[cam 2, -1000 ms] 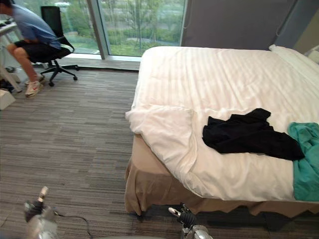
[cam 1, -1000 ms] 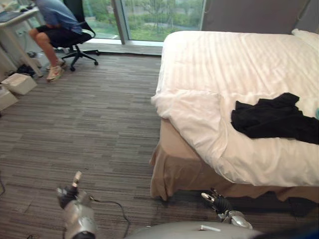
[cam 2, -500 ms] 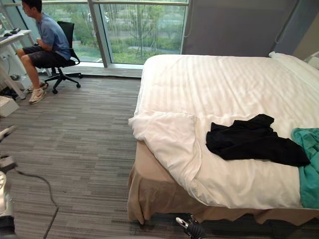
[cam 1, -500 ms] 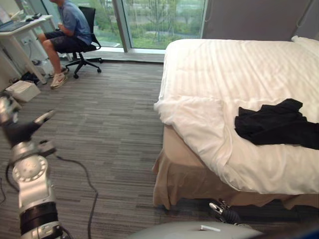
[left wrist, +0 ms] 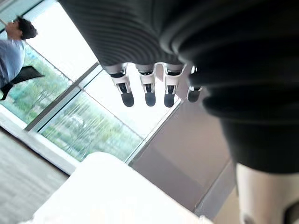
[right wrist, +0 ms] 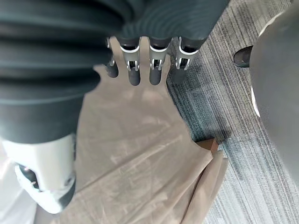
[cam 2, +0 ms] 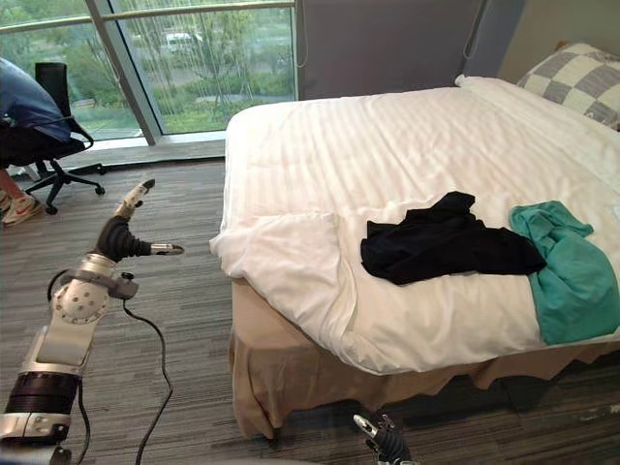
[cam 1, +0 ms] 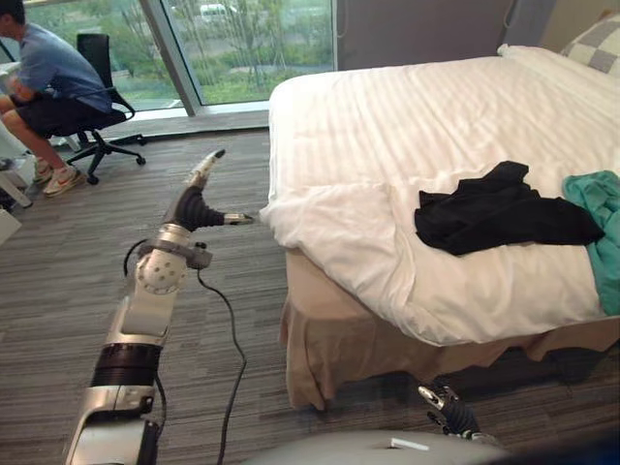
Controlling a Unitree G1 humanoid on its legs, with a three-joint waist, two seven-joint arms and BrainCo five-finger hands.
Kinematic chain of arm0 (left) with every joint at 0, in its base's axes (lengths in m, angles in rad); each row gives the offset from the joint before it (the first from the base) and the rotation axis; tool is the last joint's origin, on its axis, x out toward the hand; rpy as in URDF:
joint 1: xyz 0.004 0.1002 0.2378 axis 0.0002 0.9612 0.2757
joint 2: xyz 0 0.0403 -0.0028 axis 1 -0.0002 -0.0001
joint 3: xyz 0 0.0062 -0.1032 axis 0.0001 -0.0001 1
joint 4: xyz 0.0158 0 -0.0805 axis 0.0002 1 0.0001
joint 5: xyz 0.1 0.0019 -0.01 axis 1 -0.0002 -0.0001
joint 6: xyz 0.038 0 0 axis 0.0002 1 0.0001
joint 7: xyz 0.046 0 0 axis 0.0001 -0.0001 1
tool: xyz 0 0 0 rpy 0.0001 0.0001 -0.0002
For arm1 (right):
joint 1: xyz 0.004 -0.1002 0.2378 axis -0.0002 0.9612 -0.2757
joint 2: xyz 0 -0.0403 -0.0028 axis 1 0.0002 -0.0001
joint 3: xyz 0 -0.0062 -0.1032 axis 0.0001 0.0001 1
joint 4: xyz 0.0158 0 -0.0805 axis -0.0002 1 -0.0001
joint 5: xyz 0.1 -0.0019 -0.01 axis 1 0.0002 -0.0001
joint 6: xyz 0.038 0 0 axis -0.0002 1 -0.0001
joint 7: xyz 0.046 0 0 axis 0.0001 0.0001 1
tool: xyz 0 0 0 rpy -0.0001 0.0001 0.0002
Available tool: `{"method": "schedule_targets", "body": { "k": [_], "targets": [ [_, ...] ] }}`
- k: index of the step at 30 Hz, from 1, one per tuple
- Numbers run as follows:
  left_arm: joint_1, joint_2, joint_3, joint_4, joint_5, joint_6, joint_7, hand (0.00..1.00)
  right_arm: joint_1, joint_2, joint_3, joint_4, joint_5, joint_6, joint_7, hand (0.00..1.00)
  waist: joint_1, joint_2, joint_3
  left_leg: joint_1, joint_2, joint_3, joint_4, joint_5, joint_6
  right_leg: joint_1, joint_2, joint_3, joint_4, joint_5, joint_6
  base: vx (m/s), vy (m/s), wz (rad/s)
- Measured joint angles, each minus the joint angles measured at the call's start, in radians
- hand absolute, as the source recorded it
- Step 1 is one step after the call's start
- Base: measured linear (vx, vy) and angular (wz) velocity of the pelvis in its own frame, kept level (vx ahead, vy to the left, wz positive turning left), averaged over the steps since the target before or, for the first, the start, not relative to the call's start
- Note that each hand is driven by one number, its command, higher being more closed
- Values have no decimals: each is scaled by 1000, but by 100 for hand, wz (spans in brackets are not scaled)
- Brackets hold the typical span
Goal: Tidy the bed and pick cloth on bed and put in laundry
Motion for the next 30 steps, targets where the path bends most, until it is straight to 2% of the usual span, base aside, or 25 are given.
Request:
{"method": "schedule_targets", "body": {
  "k": [3,5,8,13,14,19,23,27,30],
  "targets": [
    [-12,16,-45,46,29,32,-14,0,1,-15,-8,-7,0,12,9,0,-18,4,7,8,-1,12,2,0,0,-3,1,18,8,0,0,-60,-35,-13],
    [-29,16,-78,67,57,52,-17,0,8,-18,-13,-17,0,15,14,0,-18,2,12,7,0,24,6,0,0,-14,1,32,17,-1,-2,-81,-43,-20],
    [-101,15,-153,113,96,100,-13,0,8,-23,-12,-38,0,33,34,0,-18,-5,21,-43,2,39,11,1,2,-113,-1,62,105,-31,-16,-113,-43,-19],
    [-274,16,-242,213,150,181,48,0,-6,-27,-13,-84,8,42,57,0,-19,-44,115,-135,3,66,46,5,15,-264,-11,111,225,-49,-20,-143,-43,-20],
    [-326,16,-263,237,164,200,64,0,-6,-29,-14,-93,13,42,59,0,-26,-52,132,-171,3,66,53,11,23,-304,-17,112,242,-49,-21,-124,-48,-2],
    [-509,29,-297,274,204,260,104,0,-1,-33,-18,-120,35,40,79,0,-42,-60,210,-241,10,96,86,14,27,-392,-17,138,278,-40,-24,-41,-26,-9],
    [-675,58,-335,274,212,289,154,0,-1,-33,2,-177,53,19,98,0,-43,-74,265,-315,52,98,178,-19,27,-437,-6,138,288,-23,-37,-8,-5,-2],
    [-754,61,-334,274,214,320,189,0,-5,-36,19,-206,90,4,115,0,-45,-81,316,-378,97,94,289,-62,32,-460,3,138,290,-15,-41,-38,-11,0],
    [-804,63,-331,274,213,336,207,0,-7,-49,41,-213,92,-4,134,0,-45,-85,327,-439,128,90,361,-98,39,-502,12,140,290,-5,-41,-80,-6,-7]
  ]
}}
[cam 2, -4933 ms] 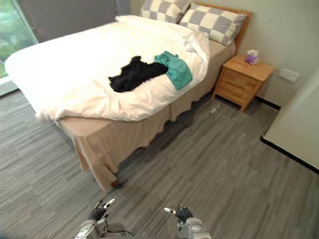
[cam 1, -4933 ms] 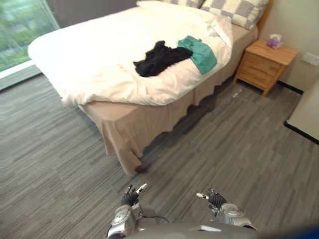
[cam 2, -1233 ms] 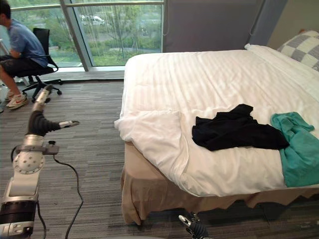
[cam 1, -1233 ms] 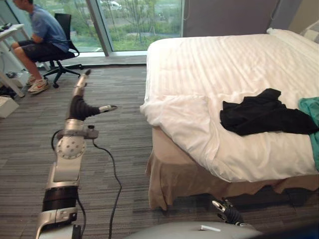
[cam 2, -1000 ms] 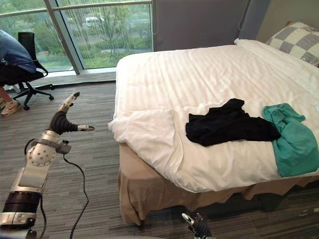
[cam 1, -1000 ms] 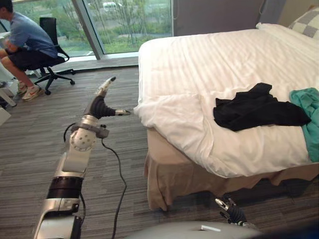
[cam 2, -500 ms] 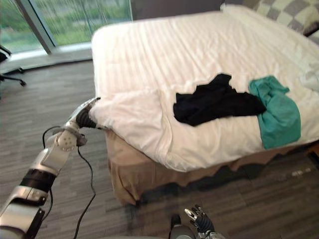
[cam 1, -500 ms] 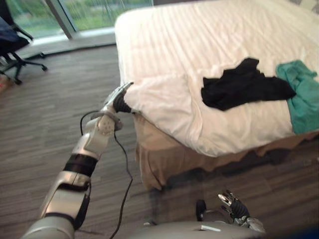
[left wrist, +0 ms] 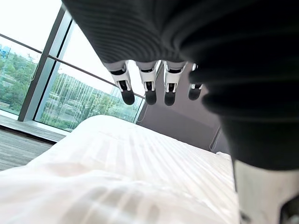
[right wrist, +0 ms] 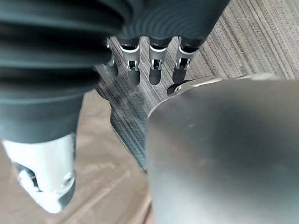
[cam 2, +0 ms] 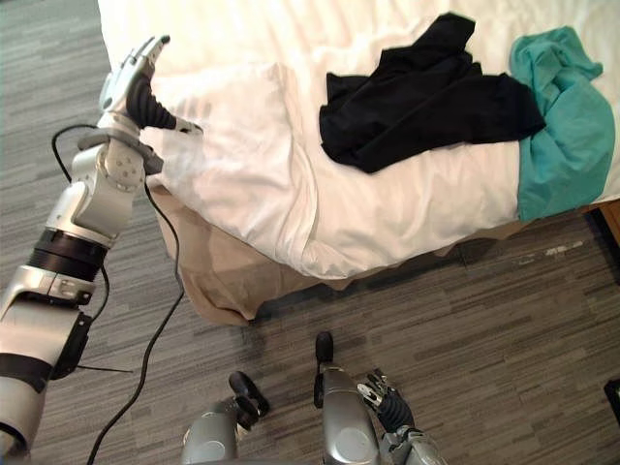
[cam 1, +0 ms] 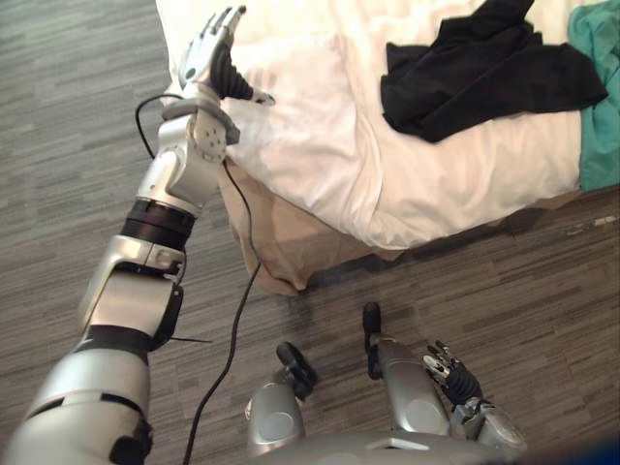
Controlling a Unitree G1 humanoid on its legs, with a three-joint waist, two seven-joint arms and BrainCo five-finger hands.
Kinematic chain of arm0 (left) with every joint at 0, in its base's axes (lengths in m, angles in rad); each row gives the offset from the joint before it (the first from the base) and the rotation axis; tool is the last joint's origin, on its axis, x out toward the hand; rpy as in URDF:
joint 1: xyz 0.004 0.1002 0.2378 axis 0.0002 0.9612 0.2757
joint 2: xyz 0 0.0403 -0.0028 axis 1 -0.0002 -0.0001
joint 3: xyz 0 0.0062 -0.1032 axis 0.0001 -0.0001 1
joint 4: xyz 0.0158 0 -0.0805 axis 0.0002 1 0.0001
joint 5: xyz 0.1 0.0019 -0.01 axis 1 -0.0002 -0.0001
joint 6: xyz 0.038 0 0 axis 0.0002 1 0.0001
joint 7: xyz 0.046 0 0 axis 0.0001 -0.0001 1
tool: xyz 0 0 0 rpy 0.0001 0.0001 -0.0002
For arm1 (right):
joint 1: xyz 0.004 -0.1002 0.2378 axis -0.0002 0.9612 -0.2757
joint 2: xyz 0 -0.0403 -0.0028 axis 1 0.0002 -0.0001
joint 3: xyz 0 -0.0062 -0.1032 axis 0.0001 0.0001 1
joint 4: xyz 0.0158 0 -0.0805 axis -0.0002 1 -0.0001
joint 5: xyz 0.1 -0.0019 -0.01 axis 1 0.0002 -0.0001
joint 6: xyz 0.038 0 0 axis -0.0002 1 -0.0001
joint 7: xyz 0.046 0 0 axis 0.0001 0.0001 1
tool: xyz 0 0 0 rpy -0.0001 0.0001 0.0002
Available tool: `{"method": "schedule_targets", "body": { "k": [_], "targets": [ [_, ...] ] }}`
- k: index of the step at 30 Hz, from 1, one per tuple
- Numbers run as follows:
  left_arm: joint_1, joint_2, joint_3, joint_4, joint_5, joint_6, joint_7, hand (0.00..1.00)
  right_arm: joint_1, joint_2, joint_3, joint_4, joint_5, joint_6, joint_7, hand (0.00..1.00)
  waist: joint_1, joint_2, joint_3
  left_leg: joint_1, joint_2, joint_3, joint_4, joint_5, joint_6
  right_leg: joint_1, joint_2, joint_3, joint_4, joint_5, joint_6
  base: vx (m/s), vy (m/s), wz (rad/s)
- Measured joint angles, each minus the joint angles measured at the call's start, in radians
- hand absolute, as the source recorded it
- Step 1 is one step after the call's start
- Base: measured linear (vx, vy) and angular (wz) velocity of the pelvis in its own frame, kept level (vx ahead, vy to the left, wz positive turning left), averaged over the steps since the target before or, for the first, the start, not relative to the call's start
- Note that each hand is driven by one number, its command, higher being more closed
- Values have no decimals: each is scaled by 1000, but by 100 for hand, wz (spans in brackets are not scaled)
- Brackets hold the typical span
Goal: Tidy the bed and pick cloth on bed and put in laundry
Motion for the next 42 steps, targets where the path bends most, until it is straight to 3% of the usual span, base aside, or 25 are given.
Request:
{"method": "schedule_targets", "body": {
  "k": [6,14,15,18,23,27,31,35,39,42],
  "targets": [
    [-66,2,10,0,0,15,-79,0,-21,-3,16,-36,79,-7,25,0,-5,-9,54,-105,41,-3,107,-35,23,-72,8,9,2,31,2,-92,-26,-5],
    [-188,-8,10,43,22,17,-108,0,-100,-12,17,-108,235,-7,74,0,-28,-30,152,-249,79,10,206,-70,57,-174,20,35,-58,116,12,-79,-42,-13],
    [-200,-7,12,47,26,17,-109,100,-106,-13,16,-105,240,-6,76,0,-29,-31,155,-257,80,14,209,-72,59,-181,20,39,-62,121,14,0,-53,-19],
    [-239,-5,11,47,68,22,-146,100,-126,-13,12,-105,300,-5,87,0,-34,-29,161,-286,80,33,214,-76,66,-201,21,57,-106,154,21,18,-43,-15],
    [-292,34,-1,47,93,39,-303,100,-151,-16,-23,-104,354,-3,118,0,-49,-34,164,-283,76,49,211,-80,67,-201,19,69,-122,162,25,39,-60,-6],
    [-313,100,-51,47,12,47,-433,100,-161,-24,-41,-94,349,-3,130,0,-51,-34,163,-252,60,73,191,-80,67,-194,11,87,-123,166,31,37,-49,-11],
    [-308,125,-133,51,-91,42,-518,100,-160,-49,-44,-58,321,-8,132,0,-53,-32,162,-200,35,82,159,-76,67,-157,-3,86,-123,166,31,39,-36,0],
    [-268,154,-209,41,-213,-22,-595,100,-159,-54,-54,-25,282,-28,129,0,-49,-20,155,-132,-3,78,116,-67,73,-94,-28,69,-124,164,33,20,-6,11],
    [-218,189,-277,15,-283,-67,-621,100,-158,-53,-54,17,259,-35,116,0,-42,0,141,-92,-32,53,81,-54,80,-30,-53,23,-149,162,35,5,-15,27],
    [-136,211,-288,-32,-335,-103,-626,100,-131,-51,-54,47,251,-42,102,0,-18,12,85,-73,-48,35,53,-43,75,16,-61,0,-190,162,35,15,-37,22]
  ]
}}
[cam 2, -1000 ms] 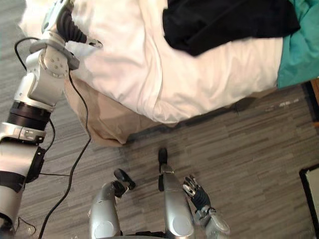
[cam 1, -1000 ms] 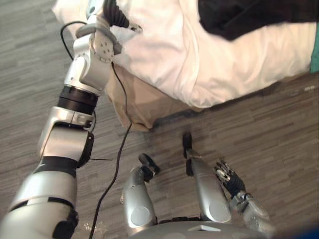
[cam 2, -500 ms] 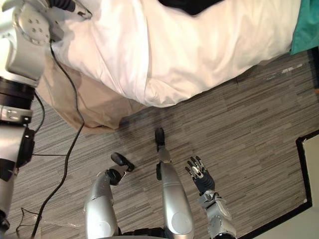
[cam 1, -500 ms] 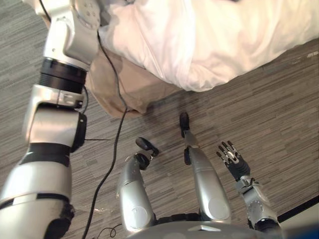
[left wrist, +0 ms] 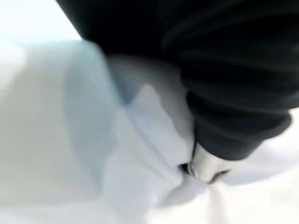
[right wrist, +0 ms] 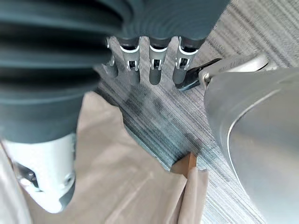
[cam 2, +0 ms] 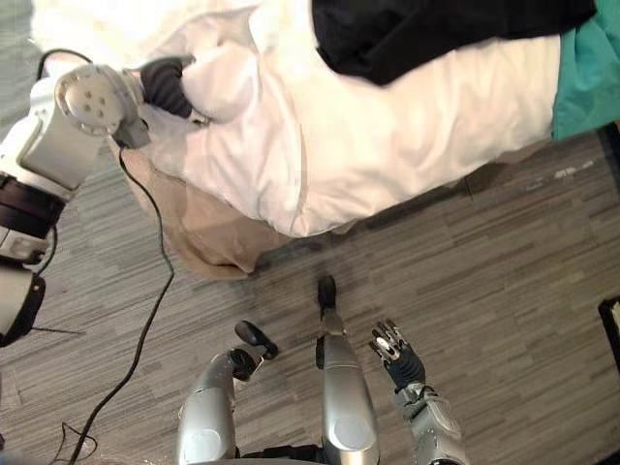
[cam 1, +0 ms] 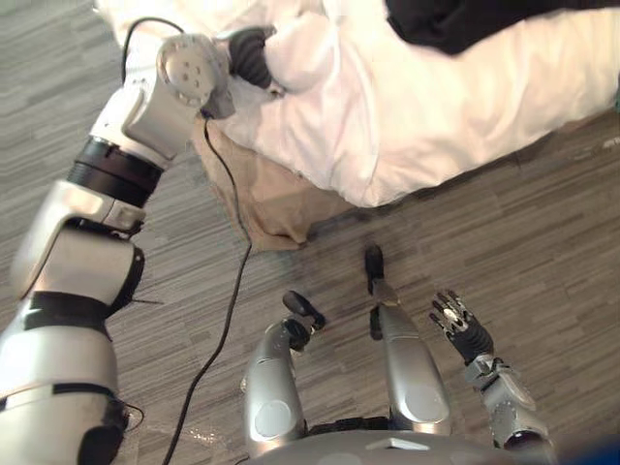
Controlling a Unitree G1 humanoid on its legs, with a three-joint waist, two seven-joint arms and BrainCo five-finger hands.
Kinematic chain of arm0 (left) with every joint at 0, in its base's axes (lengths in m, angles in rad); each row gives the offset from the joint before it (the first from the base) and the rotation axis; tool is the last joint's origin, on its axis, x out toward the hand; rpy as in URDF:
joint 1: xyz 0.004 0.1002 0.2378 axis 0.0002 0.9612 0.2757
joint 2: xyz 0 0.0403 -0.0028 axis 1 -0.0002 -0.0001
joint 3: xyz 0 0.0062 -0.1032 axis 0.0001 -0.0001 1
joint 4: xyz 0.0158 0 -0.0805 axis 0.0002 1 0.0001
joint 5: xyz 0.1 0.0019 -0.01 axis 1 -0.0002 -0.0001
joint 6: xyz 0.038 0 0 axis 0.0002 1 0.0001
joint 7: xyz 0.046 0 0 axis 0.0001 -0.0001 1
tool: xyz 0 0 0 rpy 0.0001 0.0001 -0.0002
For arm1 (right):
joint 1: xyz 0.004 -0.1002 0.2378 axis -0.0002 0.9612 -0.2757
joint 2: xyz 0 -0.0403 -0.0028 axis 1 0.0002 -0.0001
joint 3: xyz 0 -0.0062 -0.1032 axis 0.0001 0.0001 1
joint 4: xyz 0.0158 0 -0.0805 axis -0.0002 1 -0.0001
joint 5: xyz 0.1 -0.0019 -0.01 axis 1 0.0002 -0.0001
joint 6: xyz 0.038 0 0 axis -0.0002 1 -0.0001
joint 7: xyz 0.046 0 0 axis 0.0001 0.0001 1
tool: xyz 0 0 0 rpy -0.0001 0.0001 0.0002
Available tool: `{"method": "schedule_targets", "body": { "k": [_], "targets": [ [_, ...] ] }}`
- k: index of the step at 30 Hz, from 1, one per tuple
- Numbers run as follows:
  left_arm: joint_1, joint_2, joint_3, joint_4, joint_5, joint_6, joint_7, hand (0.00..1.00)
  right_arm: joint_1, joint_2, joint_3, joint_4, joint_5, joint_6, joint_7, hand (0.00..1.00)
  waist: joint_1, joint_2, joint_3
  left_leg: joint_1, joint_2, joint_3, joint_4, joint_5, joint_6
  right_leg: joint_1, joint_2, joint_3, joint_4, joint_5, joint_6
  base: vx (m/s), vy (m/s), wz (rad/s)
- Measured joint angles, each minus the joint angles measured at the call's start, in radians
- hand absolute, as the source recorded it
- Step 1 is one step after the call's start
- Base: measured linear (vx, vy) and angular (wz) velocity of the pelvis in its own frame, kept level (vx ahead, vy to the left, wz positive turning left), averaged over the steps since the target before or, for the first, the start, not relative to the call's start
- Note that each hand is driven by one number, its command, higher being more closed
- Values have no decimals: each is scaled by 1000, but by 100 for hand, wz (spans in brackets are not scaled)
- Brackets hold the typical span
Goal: Tidy the bed and pick cloth on bed and put in laundry
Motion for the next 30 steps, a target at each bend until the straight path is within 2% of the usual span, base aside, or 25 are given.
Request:
{"method": "schedule_targets", "body": {
  "k": [1,5,7,10,11,14,17,19,20,24,26,27,28,30],
  "targets": [
    [55,23,-1,-27,-18,-22,1,100,17,5,0,13,0,0,-9,0,3,4,-29,15,-5,-17,-18,10,-4,32,-2,-21,-22,0,0,54,-56,35],
    [226,57,4,-67,-23,-62,17,100,89,15,-5,28,-22,-2,-35,0,38,13,-104,80,-25,-43,-88,42,-21,106,0,-53,-49,0,0,57,-50,25],
    [307,59,21,-73,-22,-74,38,100,107,28,-27,50,-42,-4,-45,0,44,14,-128,110,-36,-58,-117,56,-26,141,0,-62,-67,-1,-1,58,-31,21],
    [519,44,118,-135,-31,-98,106,100,140,62,-59,80,-83,-6,-69,0,49,15,-163,161,-58,-82,-181,83,-34,198,-3,-90,-90,-9,-6,48,-21,26],
    [606,11,167,-147,-40,-110,135,0,159,79,-71,94,-98,-6,-83,0,51,14,-185,178,-67,-91,-204,92,-37,223,-4,-96,-111,-10,-5,56,-22,30],
    [817,-98,266,-165,-41,-130,208,0,197,100,-71,124,-136,-3,-109,0,53,20,-228,253,-84,-109,-271,122,-47,289,0,-126,-126,-21,-13,66,-20,19],
    [993,-231,337,-166,-40,-145,278,0,234,104,-75,142,-179,-3,-133,0,53,26,-293,321,-100,-122,-348,145,-61,342,2,-160,-125,-67,-14,55,-34,15],
    [1087,-308,356,-166,-37,-146,327,0,251,117,-76,155,-196,-5,-148,0,52,32,-323,369,-106,-140,-394,161,-70,377,8,-182,-125,-86,-11,91,-43,25],
    [1148,-371,371,-164,-20,-147,362,0,261,118,-71,156,-196,-8,-165,0,53,33,-336,406,-107,-152,-427,172,-77,411,12,-203,-125,-99,-4,96,-31,29],
    [1281,-480,386,-116,33,-140,429,0,263,110,-19,155,-195,5,-218,0,57,28,-366,453,-103,-178,-453,176,-83,467,20,-248,-127,-114,7,72,-8,30],
    [1368,-546,429,-15,51,-104,480,0,253,94,19,151,-194,44,-240,0,76,24,-380,471,-102,-183,-459,175,-85,489,22,-262,-127,-114,7,63,7,12],
    [1388,-559,447,15,57,-95,494,0,253,91,27,152,-194,57,-242,0,81,21,-384,473,-101,-185,-459,175,-85,492,23,-268,-128,-114,7,27,-3,17],
    [1437,-581,510,82,82,-84,547,0,251,89,34,152,-194,91,-256,0,84,15,-390,473,-101,-196,-458,175,-85,499,23,-281,-128,-114,7,-8,-13,22],
    [1469,-585,577,147,98,-81,593,0,244,85,42,153,-194,121,-261,0,89,14,-391,474,-100,-201,-458,175,-85,504,22,-288,-128,-114,7,-20,-19,14]
  ]
}}
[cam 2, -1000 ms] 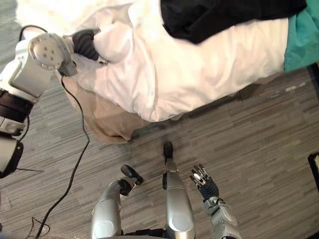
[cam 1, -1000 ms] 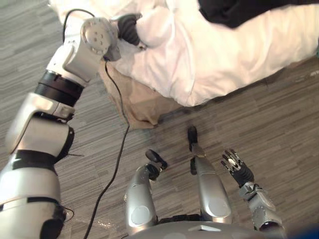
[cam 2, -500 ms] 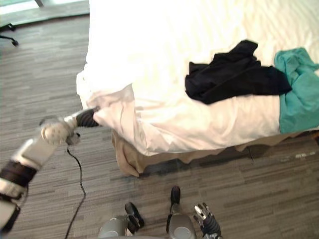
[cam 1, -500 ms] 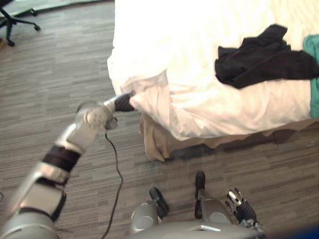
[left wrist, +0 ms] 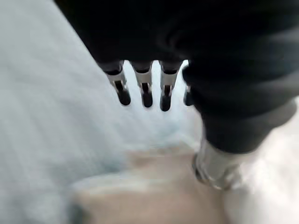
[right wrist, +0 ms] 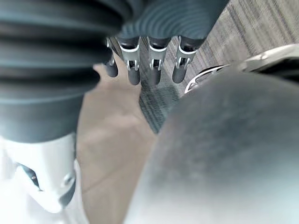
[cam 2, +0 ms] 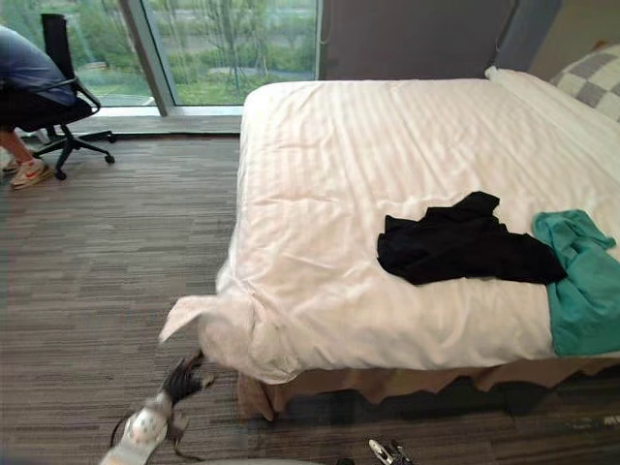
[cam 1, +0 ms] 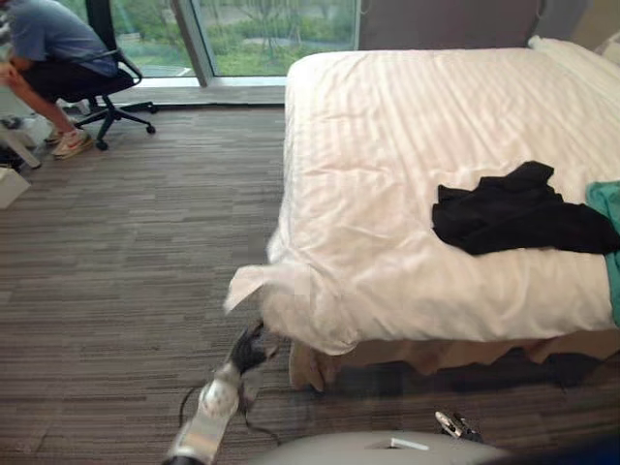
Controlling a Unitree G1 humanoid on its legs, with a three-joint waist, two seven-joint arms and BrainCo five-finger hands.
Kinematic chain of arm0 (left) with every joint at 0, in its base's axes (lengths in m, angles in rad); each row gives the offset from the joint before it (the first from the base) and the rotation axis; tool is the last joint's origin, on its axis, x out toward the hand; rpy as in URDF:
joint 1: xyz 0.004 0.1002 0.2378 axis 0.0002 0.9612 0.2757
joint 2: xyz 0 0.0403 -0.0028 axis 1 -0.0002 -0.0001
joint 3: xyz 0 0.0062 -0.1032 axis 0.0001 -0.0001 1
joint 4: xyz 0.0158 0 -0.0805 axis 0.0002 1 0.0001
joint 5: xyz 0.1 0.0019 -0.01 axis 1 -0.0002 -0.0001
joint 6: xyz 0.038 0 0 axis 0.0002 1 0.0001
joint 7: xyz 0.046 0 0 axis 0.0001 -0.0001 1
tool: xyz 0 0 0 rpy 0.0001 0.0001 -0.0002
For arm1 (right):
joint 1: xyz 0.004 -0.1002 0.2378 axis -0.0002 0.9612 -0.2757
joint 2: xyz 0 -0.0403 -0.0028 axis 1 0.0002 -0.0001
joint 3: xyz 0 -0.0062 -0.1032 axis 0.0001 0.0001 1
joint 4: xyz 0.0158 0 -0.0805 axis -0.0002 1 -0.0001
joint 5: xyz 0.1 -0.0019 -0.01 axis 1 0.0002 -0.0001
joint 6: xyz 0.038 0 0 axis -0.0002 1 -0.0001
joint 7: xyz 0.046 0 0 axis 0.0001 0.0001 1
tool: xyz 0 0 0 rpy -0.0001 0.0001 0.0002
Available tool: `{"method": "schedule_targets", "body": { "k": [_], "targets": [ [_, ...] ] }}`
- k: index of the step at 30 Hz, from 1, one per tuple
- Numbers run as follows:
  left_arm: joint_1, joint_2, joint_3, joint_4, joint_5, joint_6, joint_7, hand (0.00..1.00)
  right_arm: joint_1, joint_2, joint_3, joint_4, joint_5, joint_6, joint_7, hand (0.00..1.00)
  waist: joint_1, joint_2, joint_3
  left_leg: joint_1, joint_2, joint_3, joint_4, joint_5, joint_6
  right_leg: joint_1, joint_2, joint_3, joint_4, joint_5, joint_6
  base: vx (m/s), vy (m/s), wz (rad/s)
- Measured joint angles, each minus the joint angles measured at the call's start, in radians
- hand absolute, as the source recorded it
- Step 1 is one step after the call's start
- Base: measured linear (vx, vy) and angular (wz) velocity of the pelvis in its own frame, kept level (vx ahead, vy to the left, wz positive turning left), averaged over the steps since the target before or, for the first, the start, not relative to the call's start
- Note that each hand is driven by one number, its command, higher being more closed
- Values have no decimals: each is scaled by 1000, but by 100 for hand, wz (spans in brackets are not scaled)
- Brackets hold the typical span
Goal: Tidy the bed and pick cloth on bed and put in laundry
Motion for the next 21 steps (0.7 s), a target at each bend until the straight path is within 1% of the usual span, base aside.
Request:
{"method": "schedule_targets", "body": {
  "k": [2,3,5,6,7,8,9,10,11,12,14,15,16,17,18,19,20,21],
  "targets": [
    [22,-2,103,82,25,-3,47,0,-6,-1,2,0,1,33,-1,0,15,-3,-1,14,0,-2,0,0,0,15,0,-11,0,0,0,-71,-40,4],
    [28,-7,156,126,40,-5,56,0,-17,-2,2,0,2,44,-1,0,16,-4,-3,20,0,-9,1,0,0,19,-1,-20,0,-2,2,-100,-43,8],
    [38,-21,218,181,48,-10,66,0,-43,4,3,0,8,59,0,0,19,-8,-5,29,-7,-12,0,0,0,28,-9,-35,-1,-19,3,-119,-44,4],
    [38,-41,246,225,61,-12,69,0,-54,11,2,0,14,64,4,0,17,-3,-8,30,-11,-20,-2,2,3,33,-14,-48,-1,-29,-3,-114,-44,6],
    [38,-54,257,241,59,-16,63,0,-57,11,0,-1,22,67,5,0,17,0,-11,30,-13,-24,-4,3,4,34,-16,-52,-1,-32,-7,-107,-33,14],
    [40,-81,279,260,58,-23,40,0,-60,11,-9,0,30,77,5,0,18,1,-15,30,-17,-25,-17,11,7,33,-17,-61,-2,-35,-11,-96,-16,18],
    [42,-109,303,283,53,-28,8,0,-66,12,-21,5,43,82,3,0,18,5,-19,30,-19,-29,-30,16,3,33,-18,-69,-5,-37,-13,-89,-10,15],
    [44,-120,313,291,43,-28,-9,0,-73,13,-25,10,50,83,0,0,19,8,-22,30,-19,-30,-33,16,1,33,-18,-71,-5,-38,-12,-75,-13,9],
    [47,-146,338,313,12,-36,-45,0,-80,14,-30,18,64,86,-6,0,20,4,-21,30,-18,-30,-33,17,0,33,-17,-72,-5,-42,-15,-45,-13,0],
    [48,-164,348,326,-9,-41,-65,0,-82,14,-31,19,80,88,-16,0,20,4,-21,30,-17,-29,-33,17,-1,34,-16,-72,-5,-42,-15,-44,-18,-4],
    [48,-204,349,337,-54,-57,-117,0,-85,25,-50,19,100,85,-52,0,20,4,-22,29,-15,-24,-33,16,-2,34,-15,-72,-5,-42,-15,-21,-10,-6],
    [44,-213,347,342,-64,-63,-127,0,-87,30,-56,19,100,82,-60,0,19,4,-23,29,-15,-23,-33,16,-2,34,-15,-72,-5,-42,-15,6,-9,-6],
    [35,-227,343,347,-97,-78,-142,0,-92,41,-68,19,102,69,-80,0,19,1,-25,30,-13,-21,-33,16,-3,34,-13,-71,-5,-41,-16,23,-12,-5],
    [28,-222,344,348,-143,-90,-152,0,-99,51,-71,19,111,52,-99,0,19,0,-28,31,-10,-19,-33,16,-3,34,-11,-70,-5,-38,-19,33,-14,-4],
    [22,-224,343,348,-157,-93,-154,0,-105,52,-71,19,115,45,-107,0,19,0,-29,31,-10,-18,-33,16,-2,34,-10,-69,-4,-35,-14,57,-8,-9],
    [-2,-236,340,348,-211,-96,-165,0,-134,51,-76,10,121,18,-139,0,20,-3,-31,35,-10,-9,-33,17,-1,33,-10,-63,-1,-30,-7,51,1,-11],
    [-9,-238,340,348,-224,-97,-168,0,-147,51,-81,4,127,9,-149,0,21,-3,-31,37,-10,-6,-32,17,-2,33,-11,-60,-1,-27,-2,52,8,-14],
    [-10,-239,339,351,-236,-97,-169,0,-162,51,-87,0,130,2,-159,100,21,-1,-30,42,-10,-1,-30,16,-2,34,-10,-56,-1,-24,3,65,17,-18]
  ]
}}
